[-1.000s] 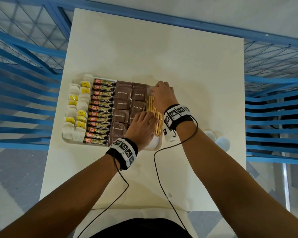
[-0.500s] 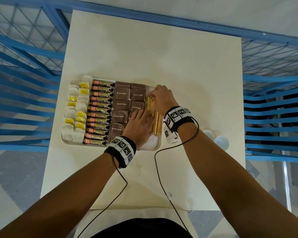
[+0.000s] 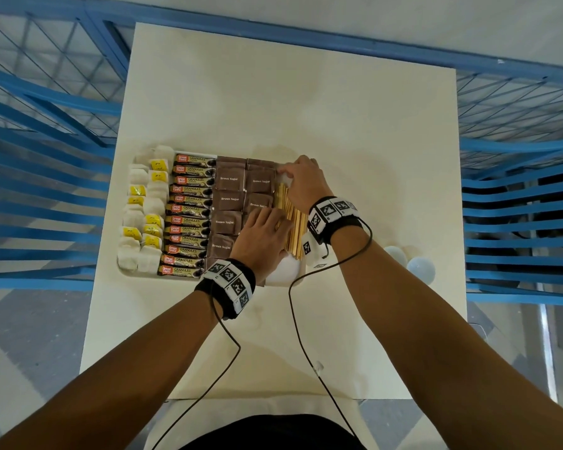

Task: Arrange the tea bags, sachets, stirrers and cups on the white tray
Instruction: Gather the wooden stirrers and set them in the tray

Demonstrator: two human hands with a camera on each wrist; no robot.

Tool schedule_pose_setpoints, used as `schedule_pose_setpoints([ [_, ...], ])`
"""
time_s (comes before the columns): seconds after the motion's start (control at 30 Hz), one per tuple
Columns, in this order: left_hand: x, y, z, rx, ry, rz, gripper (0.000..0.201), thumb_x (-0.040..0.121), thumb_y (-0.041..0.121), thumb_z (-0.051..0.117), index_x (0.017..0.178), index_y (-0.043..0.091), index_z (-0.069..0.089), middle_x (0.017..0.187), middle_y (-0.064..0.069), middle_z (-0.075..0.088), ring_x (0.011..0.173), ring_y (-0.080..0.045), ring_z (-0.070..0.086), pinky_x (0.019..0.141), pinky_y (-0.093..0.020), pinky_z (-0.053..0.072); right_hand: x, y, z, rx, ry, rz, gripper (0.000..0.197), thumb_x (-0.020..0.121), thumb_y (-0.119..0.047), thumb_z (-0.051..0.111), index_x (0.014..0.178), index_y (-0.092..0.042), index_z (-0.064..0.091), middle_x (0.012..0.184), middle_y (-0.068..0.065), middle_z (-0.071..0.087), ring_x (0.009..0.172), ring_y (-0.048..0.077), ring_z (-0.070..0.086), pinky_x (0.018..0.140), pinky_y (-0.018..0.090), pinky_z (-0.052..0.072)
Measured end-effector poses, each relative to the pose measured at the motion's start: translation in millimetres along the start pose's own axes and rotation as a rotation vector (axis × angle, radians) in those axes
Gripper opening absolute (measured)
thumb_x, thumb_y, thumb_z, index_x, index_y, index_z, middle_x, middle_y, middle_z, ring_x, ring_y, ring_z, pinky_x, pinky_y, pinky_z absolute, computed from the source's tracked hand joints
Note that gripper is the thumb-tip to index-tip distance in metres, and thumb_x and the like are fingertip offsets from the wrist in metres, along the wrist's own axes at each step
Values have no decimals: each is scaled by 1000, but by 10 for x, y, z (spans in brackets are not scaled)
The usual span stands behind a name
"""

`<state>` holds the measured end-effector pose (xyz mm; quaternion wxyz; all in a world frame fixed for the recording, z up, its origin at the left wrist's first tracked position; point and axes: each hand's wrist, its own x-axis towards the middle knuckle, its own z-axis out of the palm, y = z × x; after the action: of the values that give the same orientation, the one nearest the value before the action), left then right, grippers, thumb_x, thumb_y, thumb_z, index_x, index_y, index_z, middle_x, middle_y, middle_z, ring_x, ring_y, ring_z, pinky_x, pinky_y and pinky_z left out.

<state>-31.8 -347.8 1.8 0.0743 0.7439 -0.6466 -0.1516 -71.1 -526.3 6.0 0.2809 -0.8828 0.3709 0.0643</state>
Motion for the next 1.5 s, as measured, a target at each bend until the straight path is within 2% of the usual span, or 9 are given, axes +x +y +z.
schedule_pose_setpoints([
  [0.07, 1, -3, 3, 0, -2, 1, 61, 72, 42, 86, 120, 14, 63, 126, -10, 59, 116, -31, 55, 105, -47, 43, 11, -25, -16, -2, -15, 1, 42, 97, -6, 52, 134, -24, 62, 118, 10, 54, 116, 29, 46, 101, 43, 42],
  [0.2, -15, -3, 20, -18, 33, 12, 59, 75, 45, 83, 121, 14, 62, 126, -10, 58, 116, -30, 54, 106, -47, 43, -44, 1, -50, -2, -31, -15, 38, 96, -5, 52, 126, -24, 65, 115, 8, 55, 113, 27, 48, 99, 42, 43],
  [0.33, -19, 19, 31, -23, 50, 34, 63, 76, 59, 74, 121, 18, 58, 127, -6, 53, 119, -27, 48, 110, -48, 39, -202, 201, -88, 121, 105, 49, 48, 86, 9, 52, 126, -15, 64, 110, 1, 60, 107, 20, 51, 99, 42, 47],
  [0.57, 44, 92, 85, 17, 24, -17, 65, 80, 64, 67, 125, 19, 56, 128, -6, 51, 121, -28, 47, 111, -47, 35, -366, 323, -39, 9, -9, -38, 46, 90, 4, 52, 128, -17, 67, 119, 6, 58, 113, 26, 47, 100, 41, 44],
  [0.8, 20, 121, 120, 20, 43, -3, 71, 76, 65, 70, 130, 21, 53, 131, -6, 48, 122, -28, 46, 111, -48, 36, -433, 342, -64, 147, 76, 38, 57, 85, 17, 47, 130, -13, 63, 117, 2, 57, 113, 18, 50, 95, 24, 43],
  [0.93, 67, 97, 110, -1, 73, -21, 71, 72, 65, 78, 124, 22, 57, 126, -7, 53, 117, -28, 50, 107, -48, 40, -496, 361, -89, 219, 71, 45, 51, 87, 15, 46, 127, -11, 64, 118, 4, 57, 112, 17, 57, 97, 25, 49],
  [1.07, 39, 68, 85, 45, 25, -44, 78, 74, 74, 68, 130, 21, 55, 129, -7, 50, 119, -28, 48, 111, -48, 37, -567, 374, -107, 237, 116, 44, 50, 86, 16, 47, 125, -10, 65, 116, 5, 57, 109, 16, 59, 94, 21, 48],
  [1.27, 49, 29, 42, 39, -7, -25, 71, 75, 56, 80, 132, 19, 56, 133, -8, 53, 123, -28, 50, 113, -49, 38, -676, 383, -45, 263, 127, 74, 41, 89, 13, 47, 113, -12, 70, 114, 4, 58, 102, 18, 61, 90, 21, 50],
  [1.5, 25, 53, -13, 41, -41, -6, 70, 75, 55, 79, 131, 21, 55, 133, -5, 49, 127, -27, 44, 116, -47, 32, -847, 365, 3, 277, 163, 108, 37, 93, 6, 44, 109, -13, 71, 113, 4, 60, 98, 17, 59, 87, 20, 47],
])
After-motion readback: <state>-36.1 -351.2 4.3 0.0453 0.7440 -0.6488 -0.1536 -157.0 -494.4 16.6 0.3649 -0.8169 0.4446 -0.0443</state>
